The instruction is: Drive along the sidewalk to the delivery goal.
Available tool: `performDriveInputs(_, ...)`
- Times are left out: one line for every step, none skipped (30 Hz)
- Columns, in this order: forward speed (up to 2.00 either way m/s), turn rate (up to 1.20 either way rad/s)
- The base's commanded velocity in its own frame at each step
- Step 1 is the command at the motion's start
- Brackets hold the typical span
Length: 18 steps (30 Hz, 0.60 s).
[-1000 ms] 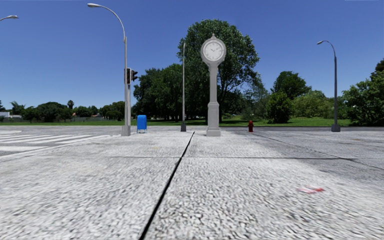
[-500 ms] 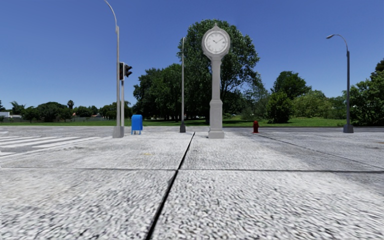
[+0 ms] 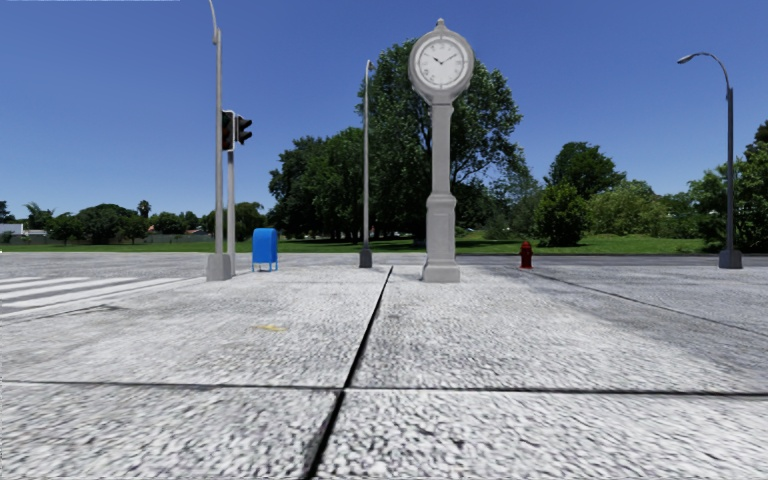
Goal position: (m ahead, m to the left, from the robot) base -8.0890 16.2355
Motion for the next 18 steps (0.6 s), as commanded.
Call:
performDriveInputs(2.0,0.32)
performDriveInputs(2.0,0.32)
performDriveInputs(2.0,0.32)
performDriveInputs(2.0,0.32)
performDriveInputs(2.0,0.32)
performDriveInputs(2.0,0.34)
performDriveInputs(2.0,0.36)
performDriveInputs(2.0,0.37)
performDriveInputs(2.0,0.38)
performDriveInputs(2.0,0.38)
performDriveInputs(2.0,0.39)
performDriveInputs(2.0,0.39)
performDriveInputs(2.0,0.39)
performDriveInputs(2.0,0.39)
performDriveInputs(2.0,0.39)
performDriveInputs(2.0,0.39)
performDriveInputs(2.0,0.39)
performDriveInputs(2.0,0.39)
